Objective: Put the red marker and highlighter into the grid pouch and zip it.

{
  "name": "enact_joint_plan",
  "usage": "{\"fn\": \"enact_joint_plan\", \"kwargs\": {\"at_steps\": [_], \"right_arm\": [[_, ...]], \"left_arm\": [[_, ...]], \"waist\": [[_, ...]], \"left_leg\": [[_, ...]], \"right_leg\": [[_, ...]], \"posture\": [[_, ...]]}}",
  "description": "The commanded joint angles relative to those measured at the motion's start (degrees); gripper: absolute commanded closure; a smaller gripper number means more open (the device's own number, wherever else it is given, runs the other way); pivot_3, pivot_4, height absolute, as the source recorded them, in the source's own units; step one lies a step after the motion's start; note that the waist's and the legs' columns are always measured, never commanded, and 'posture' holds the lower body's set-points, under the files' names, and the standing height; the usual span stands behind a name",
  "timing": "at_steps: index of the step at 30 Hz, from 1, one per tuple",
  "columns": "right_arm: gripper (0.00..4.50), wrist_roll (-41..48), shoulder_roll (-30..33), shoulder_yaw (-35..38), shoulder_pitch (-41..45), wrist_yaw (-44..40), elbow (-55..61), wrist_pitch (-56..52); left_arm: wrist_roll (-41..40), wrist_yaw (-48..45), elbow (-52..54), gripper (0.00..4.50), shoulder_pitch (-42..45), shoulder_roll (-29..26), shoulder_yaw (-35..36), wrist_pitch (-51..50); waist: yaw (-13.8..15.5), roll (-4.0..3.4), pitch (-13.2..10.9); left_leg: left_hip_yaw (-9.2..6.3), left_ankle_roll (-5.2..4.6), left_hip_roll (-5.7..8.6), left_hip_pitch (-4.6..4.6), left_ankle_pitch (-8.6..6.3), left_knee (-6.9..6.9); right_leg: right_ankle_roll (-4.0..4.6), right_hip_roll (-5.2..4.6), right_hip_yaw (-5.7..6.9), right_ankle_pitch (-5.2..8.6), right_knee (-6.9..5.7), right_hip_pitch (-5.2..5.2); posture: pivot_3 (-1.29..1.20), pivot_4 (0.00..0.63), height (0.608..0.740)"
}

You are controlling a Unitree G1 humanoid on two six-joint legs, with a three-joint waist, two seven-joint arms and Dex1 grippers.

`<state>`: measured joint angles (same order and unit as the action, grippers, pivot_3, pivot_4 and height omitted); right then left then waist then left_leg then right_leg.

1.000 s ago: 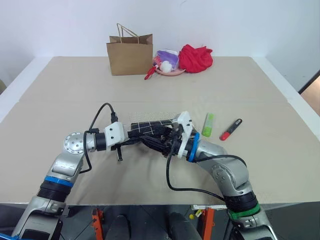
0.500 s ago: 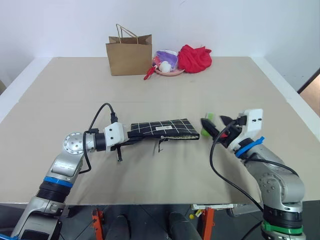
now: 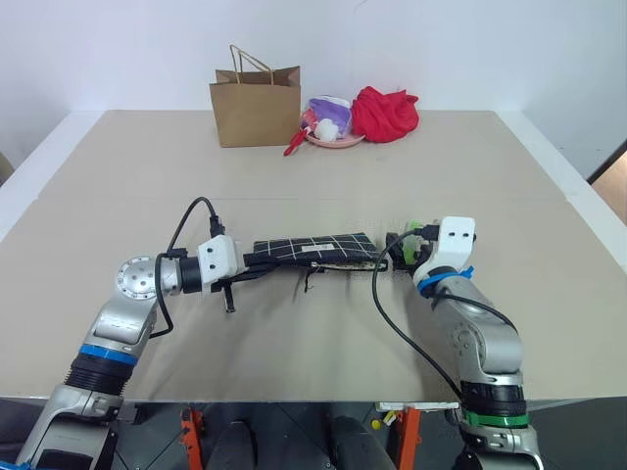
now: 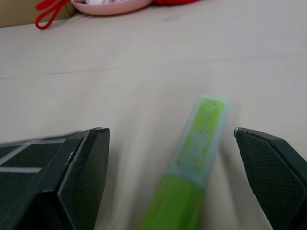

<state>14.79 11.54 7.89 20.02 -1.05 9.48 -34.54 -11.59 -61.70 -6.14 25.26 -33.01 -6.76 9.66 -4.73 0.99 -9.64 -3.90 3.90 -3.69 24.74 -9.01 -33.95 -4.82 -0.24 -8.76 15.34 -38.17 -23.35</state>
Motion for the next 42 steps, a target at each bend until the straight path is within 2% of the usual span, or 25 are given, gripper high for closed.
{"fn": "enact_joint_plan", "kwargs": {"at_steps": [1,14,18,19,20,21,27,31,35,38,42], "right_arm": [[0.03,-1.9,-1.1,-0.8,-1.1,1.4,1.0,0.1],[0.03,-5.2,-4.4,-0.7,0.6,5.4,-3.7,-5.1],[1.71,-6.3,-3.7,-1.5,1.0,4.8,-4.4,-6.5],[2.33,-6.4,-3.7,-1.4,0.9,4.8,-4.4,-6.9],[2.68,-6.8,-3.6,-1.5,0.8,4.9,-4.4,-7.3],[3.34,-7.0,-3.5,-1.5,0.7,4.8,-4.4,-7.5],[3.39,-8.5,-2.4,-2.8,-0.4,3.7,-3.1,-6.8],[3.39,-7.1,0.2,-2.6,1.1,-1.7,-0.2,-1.7],[3.39,-4.1,7.1,-2.6,1.9,-12.3,6.3,1.8],[3.39,0.5,14.4,-1.3,0.9,-23.4,11.6,4.8],[3.39,14.1,20.9,4.8,0.3,-35.7,15.8,1.6]], "left_arm": [[-0.8,0.6,2.4,4.5,-0.3,-0.7,1.7,0.3],[-1.1,1.4,2.5,4.5,0.1,-0.4,1.9,-0.1],[-1.1,1.6,2.5,4.5,0.2,-0.3,1.9,-0.1],[-1.1,1.6,2.4,4.5,0.2,-0.3,1.9,-0.1],[-1.1,1.7,2.4,4.5,0.2,-0.4,1.9,-0.1],[-1.2,1.7,2.4,4.5,0.3,-0.4,1.9,-0.2],[-1.2,1.9,2.3,4.5,0.5,-0.3,2.0,-0.3],[-1.3,1.7,1.9,4.5,0.6,-0.4,2.1,-0.3],[-1.2,0.7,1.5,4.5,0.5,-0.7,1.9,0.3],[-1.5,0.2,1.4,4.5,0.6,-0.6,1.9,0.3],[-2.0,-0.6,1.7,4.5,0.4,-0.4,2.0,0.4]], "waist": [[0.0,0.0,0.0],[0.0,0.03,0.0],[0.0,0.04,0.0],[0.0,0.04,0.0],[-0.1,0.04,0.0],[-0.1,0.04,0.0],[-0.1,0.08,0.1],[0.0,0.06,0.0],[0.0,-0.04,0.0],[0.0,-0.05,0.0],[0.2,-0.03,0.0]], "left_leg": [[0.0,0.0,0.0,-0.01,0.0,0.0],[0.0,0.01,0.0,-0.05,0.01,-0.02],[0.0,0.01,0.0,-0.07,0.01,-0.03],[0.0,0.01,-0.01,-0.07,0.01,-0.02],[0.0,0.01,-0.01,-0.08,0.01,-0.02],[0.0,0.01,-0.01,-0.08,0.01,-0.02],[0.0,0.01,-0.01,-0.09,0.01,-0.02],[0.0,0.01,0.0,-0.07,0.01,-0.02],[0.0,0.01,0.0,-0.02,0.01,-0.01],[0.0,0.0,0.0,-0.01,0.0,0.02],[0.0,-0.06,0.0,-0.02,-0.04,0.03]], "right_leg": [[0.0,0.0,0.0,0.0,0.0,0.0],[0.03,0.0,0.0,-0.06,0.0,0.04],[0.04,0.01,0.0,-0.07,0.0,0.05],[0.04,0.01,0.0,-0.07,0.0,0.05],[0.04,0.01,0.0,-0.07,0.0,0.05],[0.04,0.01,0.0,-0.07,0.0,0.05],[0.03,0.01,0.0,-0.06,0.0,0.09],[0.03,0.0,0.0,-0.06,0.01,0.08],[0.01,0.0,0.0,-0.04,0.01,0.01],[-0.01,0.0,0.0,0.03,0.01,0.01],[0.0,0.0,0.01,0.1,0.01,0.04]], "posture": [[0.0,0.15,0.74],[0.0,0.15,0.74],[0.0,0.15,0.74],[0.0,0.15,0.74],[0.0,0.15,0.74],[0.0,0.15,0.74],[0.0,0.15,0.74],[0.0,0.15,0.74],[0.0,0.15,0.74],[0.0,0.15,0.74],[0.0,0.15,0.74]]}}
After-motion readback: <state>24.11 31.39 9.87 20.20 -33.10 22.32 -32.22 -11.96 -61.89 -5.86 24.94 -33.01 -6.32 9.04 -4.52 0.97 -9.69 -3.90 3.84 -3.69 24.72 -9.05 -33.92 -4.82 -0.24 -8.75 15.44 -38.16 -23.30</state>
